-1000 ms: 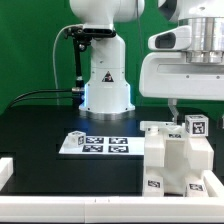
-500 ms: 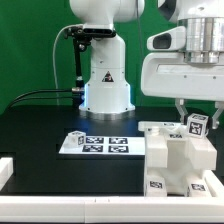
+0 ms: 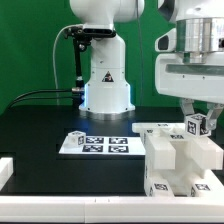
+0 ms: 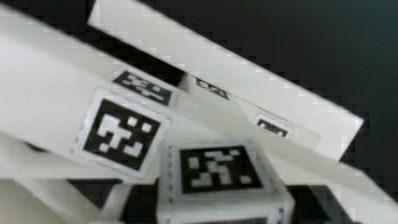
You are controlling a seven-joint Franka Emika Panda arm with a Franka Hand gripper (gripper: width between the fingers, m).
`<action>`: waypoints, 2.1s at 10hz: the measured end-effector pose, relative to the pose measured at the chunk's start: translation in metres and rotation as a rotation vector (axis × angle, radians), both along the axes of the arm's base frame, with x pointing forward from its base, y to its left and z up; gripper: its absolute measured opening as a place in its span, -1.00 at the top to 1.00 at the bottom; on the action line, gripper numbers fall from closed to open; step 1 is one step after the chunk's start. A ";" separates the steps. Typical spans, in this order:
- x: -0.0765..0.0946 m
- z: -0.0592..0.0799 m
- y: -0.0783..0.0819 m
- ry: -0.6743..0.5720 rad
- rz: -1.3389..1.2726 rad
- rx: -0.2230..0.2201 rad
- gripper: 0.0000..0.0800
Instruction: Assemble chair
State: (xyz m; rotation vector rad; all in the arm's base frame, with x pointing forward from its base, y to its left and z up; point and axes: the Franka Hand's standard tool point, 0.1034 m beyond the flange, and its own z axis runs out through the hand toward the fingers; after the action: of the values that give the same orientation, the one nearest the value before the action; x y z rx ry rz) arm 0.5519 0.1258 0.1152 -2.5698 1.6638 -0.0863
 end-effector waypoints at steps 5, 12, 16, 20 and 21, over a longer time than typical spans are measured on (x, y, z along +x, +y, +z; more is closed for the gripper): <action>0.003 0.007 0.009 0.005 0.384 -0.044 -0.37; 0.002 0.004 0.003 -0.024 1.171 -0.112 -0.62; 0.003 0.003 -0.001 -0.026 1.178 -0.115 0.06; 0.003 0.003 -0.001 -0.016 0.836 -0.086 0.29; 0.003 0.003 -0.002 -0.012 0.724 -0.077 0.29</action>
Offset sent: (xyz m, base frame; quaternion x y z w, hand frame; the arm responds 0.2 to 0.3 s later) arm 0.0053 0.0116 0.0113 -0.0518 0.0218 -0.2218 0.9735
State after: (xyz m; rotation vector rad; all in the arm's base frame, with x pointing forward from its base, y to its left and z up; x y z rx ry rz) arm 0.5549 0.1238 0.1177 -3.0340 0.6489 -0.1177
